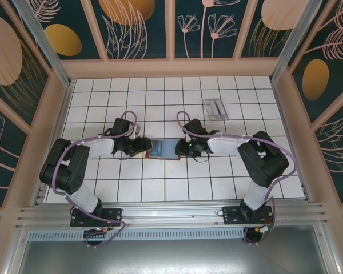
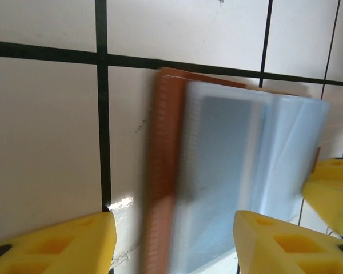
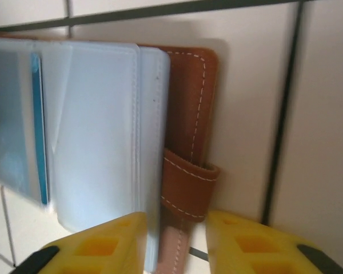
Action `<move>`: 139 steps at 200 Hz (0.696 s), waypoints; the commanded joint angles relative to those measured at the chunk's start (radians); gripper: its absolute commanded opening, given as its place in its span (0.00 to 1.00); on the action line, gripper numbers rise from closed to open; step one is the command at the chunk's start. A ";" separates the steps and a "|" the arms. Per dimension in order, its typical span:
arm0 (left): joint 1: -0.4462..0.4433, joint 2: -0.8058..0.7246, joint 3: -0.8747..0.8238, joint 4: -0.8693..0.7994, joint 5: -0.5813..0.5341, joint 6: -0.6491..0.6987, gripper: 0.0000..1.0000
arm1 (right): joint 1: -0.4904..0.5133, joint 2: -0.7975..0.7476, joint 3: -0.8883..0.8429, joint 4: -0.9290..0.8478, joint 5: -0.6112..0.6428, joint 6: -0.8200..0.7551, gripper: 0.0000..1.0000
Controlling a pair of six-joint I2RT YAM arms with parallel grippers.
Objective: Put the credit cards into the card holder
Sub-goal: Close the card holder at the center of the table.
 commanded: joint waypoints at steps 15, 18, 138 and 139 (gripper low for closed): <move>-0.018 0.088 0.036 0.095 0.123 -0.038 0.49 | 0.019 0.044 0.012 0.135 -0.114 0.045 0.26; -0.018 0.085 0.038 0.092 0.122 -0.038 0.47 | 0.021 0.045 0.011 0.144 -0.117 0.049 0.25; -0.064 -0.047 0.085 0.189 0.152 -0.110 0.43 | 0.058 0.115 0.043 0.345 -0.112 0.148 0.24; -0.064 -0.045 0.085 0.189 0.151 -0.110 0.43 | 0.058 0.116 0.043 0.345 -0.111 0.149 0.24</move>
